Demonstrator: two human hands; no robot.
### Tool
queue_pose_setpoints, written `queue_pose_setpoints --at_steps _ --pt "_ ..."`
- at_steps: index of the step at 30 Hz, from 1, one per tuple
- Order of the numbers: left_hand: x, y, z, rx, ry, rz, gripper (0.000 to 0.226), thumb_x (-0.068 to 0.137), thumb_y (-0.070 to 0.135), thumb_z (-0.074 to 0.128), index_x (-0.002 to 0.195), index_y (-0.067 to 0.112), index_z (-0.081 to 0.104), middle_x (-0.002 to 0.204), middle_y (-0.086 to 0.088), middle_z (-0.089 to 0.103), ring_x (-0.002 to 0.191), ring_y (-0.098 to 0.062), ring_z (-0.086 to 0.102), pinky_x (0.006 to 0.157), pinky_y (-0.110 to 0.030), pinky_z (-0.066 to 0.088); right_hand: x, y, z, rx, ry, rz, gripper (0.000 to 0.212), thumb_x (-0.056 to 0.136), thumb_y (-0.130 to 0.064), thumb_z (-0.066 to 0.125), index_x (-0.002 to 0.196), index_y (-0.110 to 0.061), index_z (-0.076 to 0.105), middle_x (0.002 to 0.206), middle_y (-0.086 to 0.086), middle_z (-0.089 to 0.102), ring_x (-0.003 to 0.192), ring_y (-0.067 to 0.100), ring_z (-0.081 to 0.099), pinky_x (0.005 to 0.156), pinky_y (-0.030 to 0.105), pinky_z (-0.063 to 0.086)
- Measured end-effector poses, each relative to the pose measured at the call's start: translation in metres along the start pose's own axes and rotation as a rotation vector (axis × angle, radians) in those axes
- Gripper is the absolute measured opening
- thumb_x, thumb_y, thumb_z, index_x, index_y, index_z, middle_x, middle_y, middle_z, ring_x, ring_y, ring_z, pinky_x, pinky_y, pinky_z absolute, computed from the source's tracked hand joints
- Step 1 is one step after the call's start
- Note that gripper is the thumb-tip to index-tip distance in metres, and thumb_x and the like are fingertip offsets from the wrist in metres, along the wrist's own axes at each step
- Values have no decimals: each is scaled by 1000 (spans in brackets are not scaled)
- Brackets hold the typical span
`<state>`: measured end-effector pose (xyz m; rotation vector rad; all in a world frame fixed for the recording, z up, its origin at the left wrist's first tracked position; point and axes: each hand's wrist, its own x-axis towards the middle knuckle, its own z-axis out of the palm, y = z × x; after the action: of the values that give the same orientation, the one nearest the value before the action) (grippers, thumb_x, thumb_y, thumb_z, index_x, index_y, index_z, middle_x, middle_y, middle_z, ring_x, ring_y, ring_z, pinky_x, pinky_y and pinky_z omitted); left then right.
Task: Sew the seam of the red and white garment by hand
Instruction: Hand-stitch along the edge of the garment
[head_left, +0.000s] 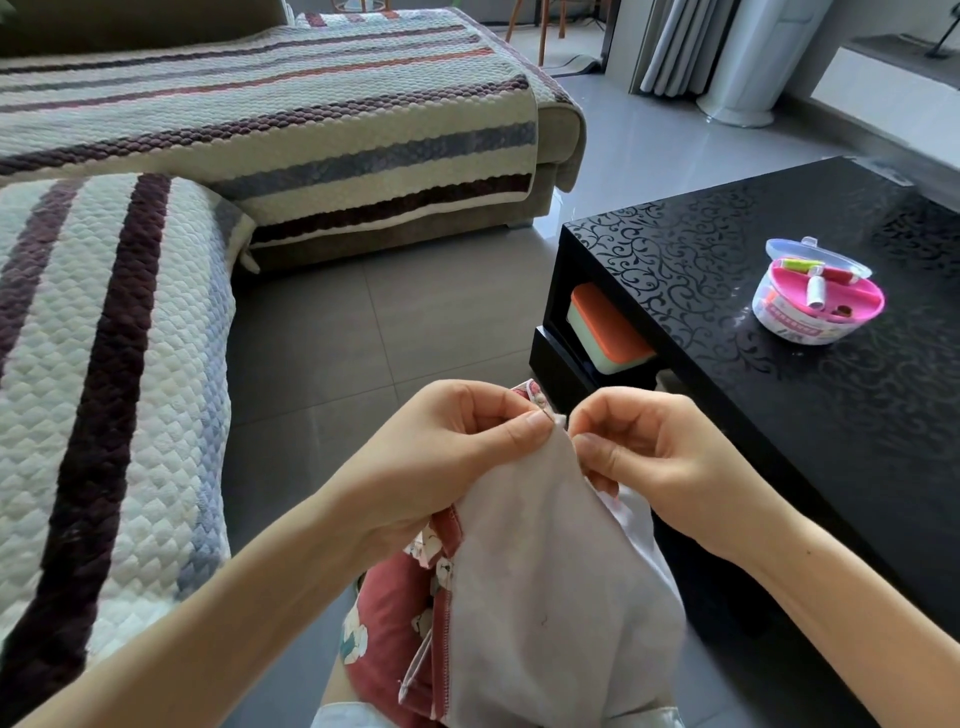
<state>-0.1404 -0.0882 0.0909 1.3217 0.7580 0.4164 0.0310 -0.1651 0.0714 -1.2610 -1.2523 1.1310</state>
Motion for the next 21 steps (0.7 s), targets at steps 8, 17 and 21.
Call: queue_pose_setpoints --at_steps 8,17,21 --pt "2 -4 -3 63 9 7 16 81 21 68 77 8 75 77 -6 73 70 -9 64 64 -17 49 -6 -4 18 -350 120 -240 23 87 -4 57 95 -26 63 69 0 67 62 12 68 62 31 58" --pt "5 2 2 68 -37 48 21 67 35 69 71 15 76 72 0 72 66 -5 62 61 -15 46 1 5 16 -784 434 -637 20 91 -20 60 79 -9 71 85 -3 69 79 15 66 67 36 52" --pt "11 -3 3 212 59 73 13 81 22 72 71 15 74 63 8 66 60 -1 54 58 -15 42 2 1 17 -674 382 -781 15 90 -9 58 79 -4 67 81 6 69 88 23 68 87 46 51"
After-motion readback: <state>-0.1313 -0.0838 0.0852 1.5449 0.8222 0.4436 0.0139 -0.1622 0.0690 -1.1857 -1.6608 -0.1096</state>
